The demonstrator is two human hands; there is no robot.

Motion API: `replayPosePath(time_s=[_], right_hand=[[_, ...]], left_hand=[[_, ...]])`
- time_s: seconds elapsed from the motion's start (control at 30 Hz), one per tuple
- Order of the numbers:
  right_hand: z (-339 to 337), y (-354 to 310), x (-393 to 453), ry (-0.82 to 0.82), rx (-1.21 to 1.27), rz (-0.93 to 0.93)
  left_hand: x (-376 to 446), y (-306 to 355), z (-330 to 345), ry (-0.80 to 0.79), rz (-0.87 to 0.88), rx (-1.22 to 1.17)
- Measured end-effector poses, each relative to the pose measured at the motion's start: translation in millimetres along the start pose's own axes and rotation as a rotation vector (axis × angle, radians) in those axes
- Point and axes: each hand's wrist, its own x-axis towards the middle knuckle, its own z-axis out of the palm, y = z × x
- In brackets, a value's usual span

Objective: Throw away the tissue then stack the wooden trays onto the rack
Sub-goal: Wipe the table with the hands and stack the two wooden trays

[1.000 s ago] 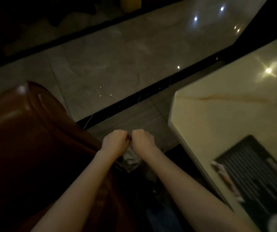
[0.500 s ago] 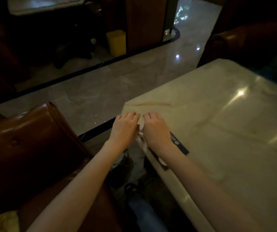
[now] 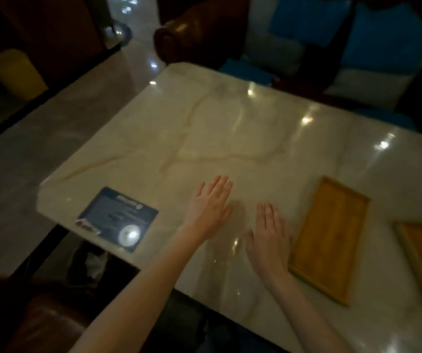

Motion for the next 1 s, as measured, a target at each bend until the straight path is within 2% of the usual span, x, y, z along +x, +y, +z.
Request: replayPosePath(time_s=[0.1, 0.3, 0.4, 0.5, 0.63, 0.73, 0.87, 1.0], right_hand=[[-2, 42, -10, 0.004, -0.043, 0.154], [-4, 111, -28, -0.008, 0.006, 0.413], [-8, 140, -37, -0.047, 0.06, 0.491], [-9, 163, -44, -0.136, 0.1, 0.54], [-13, 184, -52, -0.205, 0.171, 0.55], [-17, 193, -56, -0.225, 0.218, 0.515], [-19, 201, -56, -0.215, 0.281, 0.475], [-25, 201, -52, -0.16, 0.574, 0.612]], left_hand=[[21, 40, 16, -0.069, 0.113, 0.017], [34, 102, 46, -0.226, 0.208, 0.0], [37, 126, 61, -0.326, 0.245, -0.038], [41, 149, 71, -0.329, 0.221, -0.049], [42, 170, 79, -0.256, 0.096, -0.133], [37, 178, 80, -0.183, -0.107, -0.337], [37, 190, 80, -0.146, -0.352, -0.471], [40, 198, 77, -0.163, -0.51, -0.592]])
